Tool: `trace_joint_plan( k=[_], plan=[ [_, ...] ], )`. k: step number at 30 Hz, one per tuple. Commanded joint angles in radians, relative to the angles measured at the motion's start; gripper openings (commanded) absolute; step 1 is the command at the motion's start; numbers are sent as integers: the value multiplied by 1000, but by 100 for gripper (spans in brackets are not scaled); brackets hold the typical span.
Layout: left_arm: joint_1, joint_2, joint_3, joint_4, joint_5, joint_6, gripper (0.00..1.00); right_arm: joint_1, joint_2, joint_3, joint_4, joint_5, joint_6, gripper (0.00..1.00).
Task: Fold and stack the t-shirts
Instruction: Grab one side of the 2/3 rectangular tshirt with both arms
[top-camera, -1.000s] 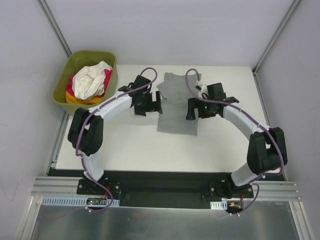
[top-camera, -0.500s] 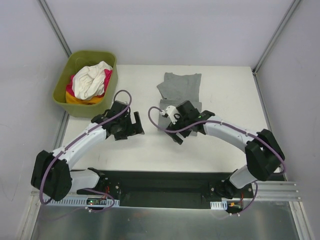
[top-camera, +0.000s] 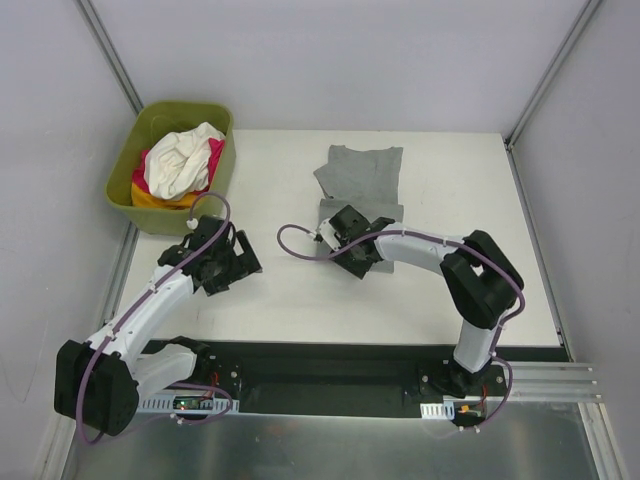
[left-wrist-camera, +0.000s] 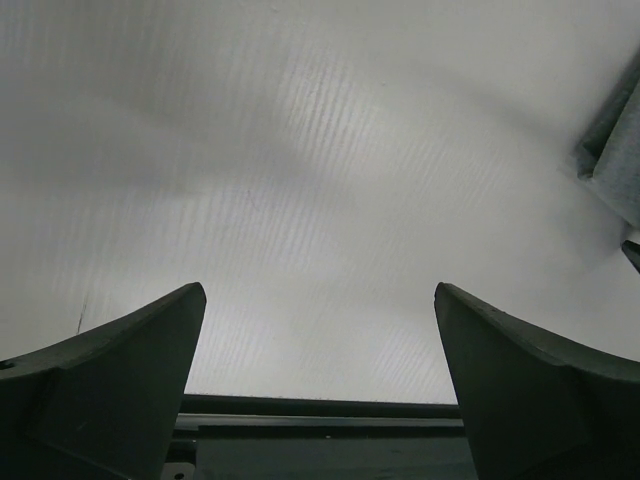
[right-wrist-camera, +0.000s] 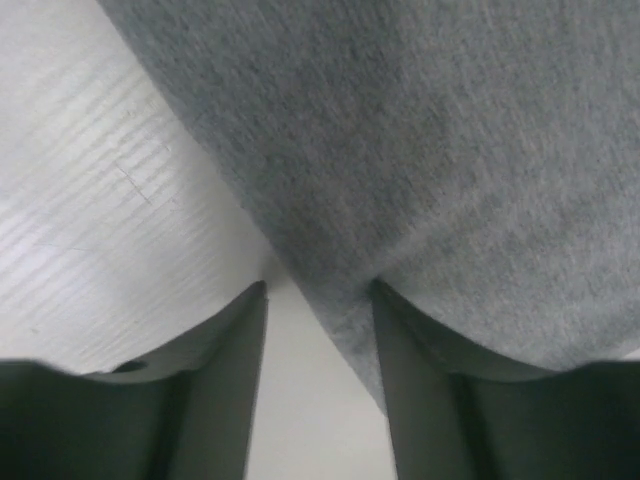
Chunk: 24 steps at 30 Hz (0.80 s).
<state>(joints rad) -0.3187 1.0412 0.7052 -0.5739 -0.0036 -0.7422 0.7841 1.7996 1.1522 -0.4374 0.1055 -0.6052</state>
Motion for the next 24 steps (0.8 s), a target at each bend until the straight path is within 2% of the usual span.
trace_joint_plan(
  k=[1, 5, 9, 10, 17, 18, 21, 24],
  plan=[
    [18, -3, 5, -32, -33, -5, 99, 1, 23, 35, -20, 39, 13, 38],
    [32, -4, 16, -37, -42, 0, 99, 1, 0, 40, -72, -22, 79, 21],
    [41, -13, 31, -50, -59, 15, 99, 4, -71, 34, -136, -199, 171, 2],
    [43, -17, 37, -53, -64, 18, 99, 18, -88, 29, -147, -273, 183, 1],
    [58, -24, 57, -66, -76, 37, 99, 75, -181, 86, -331, -548, 261, 1],
    [58, -24, 57, -64, -73, 30, 99, 76, -180, 107, -395, -660, 269, 1],
    [59, -21, 50, -66, -68, 21, 99, 78, -166, 188, -510, -861, 274, 1],
    [59, -18, 47, -64, -65, 21, 99, 75, -143, 260, -580, -870, 289, 1]
  ],
)
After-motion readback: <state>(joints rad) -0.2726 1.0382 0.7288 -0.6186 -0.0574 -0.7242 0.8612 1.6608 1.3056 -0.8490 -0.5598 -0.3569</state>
